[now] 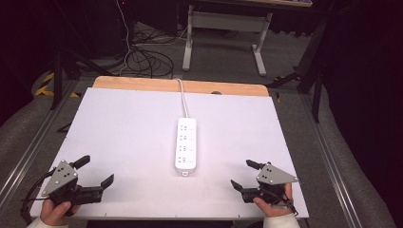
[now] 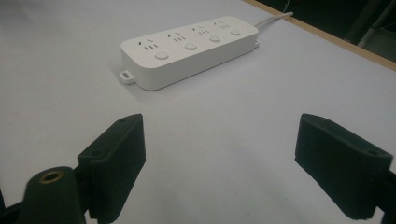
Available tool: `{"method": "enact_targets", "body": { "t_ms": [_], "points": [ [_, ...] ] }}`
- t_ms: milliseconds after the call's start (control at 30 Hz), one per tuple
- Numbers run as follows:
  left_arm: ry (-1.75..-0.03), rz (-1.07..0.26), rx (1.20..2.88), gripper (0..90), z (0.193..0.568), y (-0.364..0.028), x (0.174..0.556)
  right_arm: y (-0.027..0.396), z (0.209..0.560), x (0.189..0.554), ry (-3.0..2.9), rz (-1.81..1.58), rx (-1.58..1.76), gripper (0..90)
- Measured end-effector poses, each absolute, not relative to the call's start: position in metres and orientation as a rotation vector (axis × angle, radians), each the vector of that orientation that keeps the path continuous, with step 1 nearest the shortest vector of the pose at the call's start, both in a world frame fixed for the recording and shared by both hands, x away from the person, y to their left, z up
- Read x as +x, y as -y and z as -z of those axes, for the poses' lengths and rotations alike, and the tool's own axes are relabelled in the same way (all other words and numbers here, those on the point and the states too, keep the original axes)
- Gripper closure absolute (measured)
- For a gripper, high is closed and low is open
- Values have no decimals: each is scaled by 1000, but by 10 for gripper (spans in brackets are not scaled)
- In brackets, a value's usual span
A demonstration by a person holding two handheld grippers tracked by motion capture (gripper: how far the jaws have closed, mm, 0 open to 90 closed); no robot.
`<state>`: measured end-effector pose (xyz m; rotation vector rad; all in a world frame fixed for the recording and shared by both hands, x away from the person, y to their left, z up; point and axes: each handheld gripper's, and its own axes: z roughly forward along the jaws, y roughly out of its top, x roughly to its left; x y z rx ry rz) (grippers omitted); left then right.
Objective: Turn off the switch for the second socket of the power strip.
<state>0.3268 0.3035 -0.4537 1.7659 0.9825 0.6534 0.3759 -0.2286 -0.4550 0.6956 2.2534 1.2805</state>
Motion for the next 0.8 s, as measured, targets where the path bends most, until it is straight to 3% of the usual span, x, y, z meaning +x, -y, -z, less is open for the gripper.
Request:
{"method": "enact_targets", "body": {
  "t_ms": [800],
  "points": [
    [-971,-634,1749,6,451,-303,323,226,453,376,-2274,-1306,680,167]
  ]
}}
